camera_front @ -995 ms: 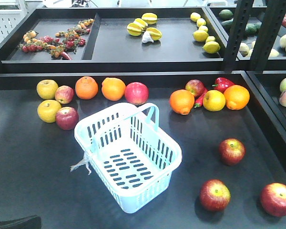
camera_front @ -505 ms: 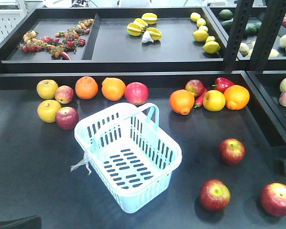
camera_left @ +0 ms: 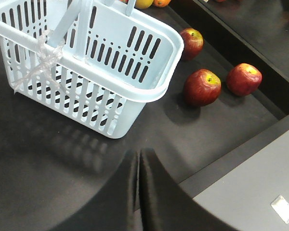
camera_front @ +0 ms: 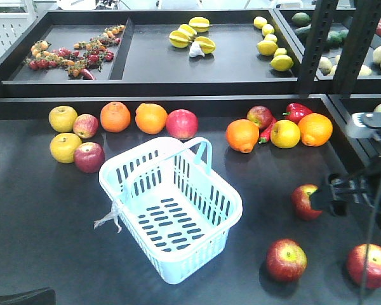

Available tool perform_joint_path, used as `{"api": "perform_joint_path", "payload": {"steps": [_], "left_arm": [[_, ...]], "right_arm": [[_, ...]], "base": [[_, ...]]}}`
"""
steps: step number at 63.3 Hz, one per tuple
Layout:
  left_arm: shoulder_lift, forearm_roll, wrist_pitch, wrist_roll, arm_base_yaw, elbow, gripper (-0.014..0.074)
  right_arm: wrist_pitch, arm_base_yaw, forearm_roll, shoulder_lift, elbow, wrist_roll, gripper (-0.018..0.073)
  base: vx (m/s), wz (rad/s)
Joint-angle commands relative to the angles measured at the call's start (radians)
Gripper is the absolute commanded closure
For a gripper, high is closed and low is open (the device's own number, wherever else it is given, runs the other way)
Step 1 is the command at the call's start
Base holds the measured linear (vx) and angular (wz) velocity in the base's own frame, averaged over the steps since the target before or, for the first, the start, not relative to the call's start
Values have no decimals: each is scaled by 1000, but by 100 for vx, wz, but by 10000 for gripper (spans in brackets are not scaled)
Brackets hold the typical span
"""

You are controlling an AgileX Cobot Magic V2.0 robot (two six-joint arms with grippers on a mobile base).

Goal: Pick three apples into basket with both arms
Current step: 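Reach the right gripper down over a red apple and grasp it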

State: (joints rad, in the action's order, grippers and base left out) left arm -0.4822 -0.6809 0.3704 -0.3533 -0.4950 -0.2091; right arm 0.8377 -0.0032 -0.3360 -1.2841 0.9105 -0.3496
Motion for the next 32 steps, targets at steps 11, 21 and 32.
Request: {"api": "perform_joint_path", "payload": {"steps": [11, 21, 32], "left_arm": [[1, -17, -45, -2, -2, -29, 604], [1, -17, -45, -2, -2, -29, 603], [1, -17, -45, -2, -2, -29, 603]], "right_arm": [[4, 118, -13, -195, 101, -36, -57], [-17, 172, 54, -311, 119, 58, -55], [-49, 174, 138, -409, 121, 140, -52]], "base": [[0, 0], [0, 0], [0, 0]]}}
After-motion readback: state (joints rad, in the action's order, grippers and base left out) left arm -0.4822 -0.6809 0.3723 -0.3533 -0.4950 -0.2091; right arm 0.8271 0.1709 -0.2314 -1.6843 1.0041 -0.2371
